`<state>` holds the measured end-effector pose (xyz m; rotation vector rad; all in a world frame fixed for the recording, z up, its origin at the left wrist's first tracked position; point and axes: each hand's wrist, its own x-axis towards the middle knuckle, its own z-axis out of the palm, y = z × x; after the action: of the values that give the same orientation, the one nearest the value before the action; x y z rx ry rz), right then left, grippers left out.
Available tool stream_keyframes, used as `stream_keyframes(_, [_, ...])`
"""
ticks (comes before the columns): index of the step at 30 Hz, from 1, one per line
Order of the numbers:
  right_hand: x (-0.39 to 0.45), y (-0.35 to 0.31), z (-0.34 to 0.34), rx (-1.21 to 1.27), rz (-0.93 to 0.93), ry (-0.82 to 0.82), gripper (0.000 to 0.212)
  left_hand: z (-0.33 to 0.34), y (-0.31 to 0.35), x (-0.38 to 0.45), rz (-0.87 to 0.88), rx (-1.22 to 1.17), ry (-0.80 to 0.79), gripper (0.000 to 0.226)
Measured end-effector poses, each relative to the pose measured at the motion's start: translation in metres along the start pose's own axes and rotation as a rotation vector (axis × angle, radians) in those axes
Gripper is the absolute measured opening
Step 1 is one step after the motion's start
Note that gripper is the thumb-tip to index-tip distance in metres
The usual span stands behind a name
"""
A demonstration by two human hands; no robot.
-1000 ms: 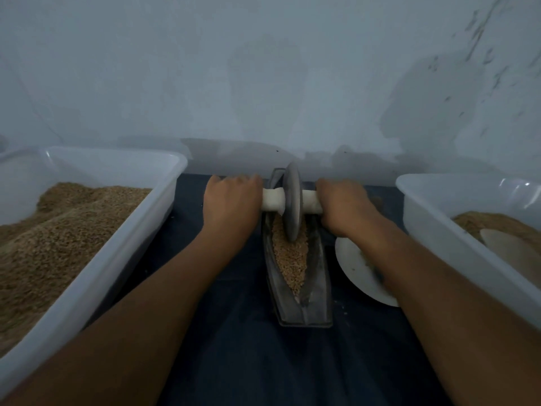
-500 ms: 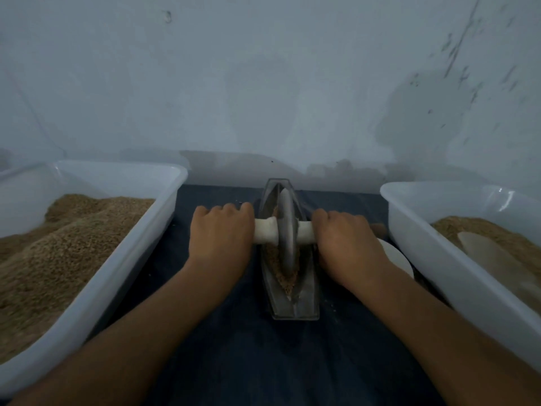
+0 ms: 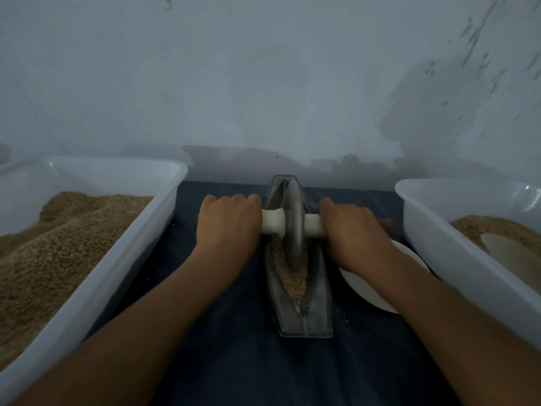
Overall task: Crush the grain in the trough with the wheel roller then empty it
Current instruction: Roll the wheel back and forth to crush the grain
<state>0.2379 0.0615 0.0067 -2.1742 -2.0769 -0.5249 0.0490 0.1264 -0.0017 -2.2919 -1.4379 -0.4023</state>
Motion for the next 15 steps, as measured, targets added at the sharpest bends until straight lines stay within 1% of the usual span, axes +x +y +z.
stream_keyframes(8, [0.053, 0.012, 0.007, -0.008, 0.003, -0.075, 0.036, 0.015, 0.002, 0.041, -0.032, 0.005, -0.053, 0.009])
stream_keyframes(11, [0.069, 0.013, 0.007, -0.029, -0.003, -0.106, 0.037, 0.019, -0.001, 0.047, -0.063, -0.016, -0.063, 0.009])
stream_keyframes(15, [0.078, 0.012, 0.005, -0.054, 0.006, -0.124, 0.039, 0.021, -0.003, 0.051, -0.057, -0.044, -0.078, 0.01])
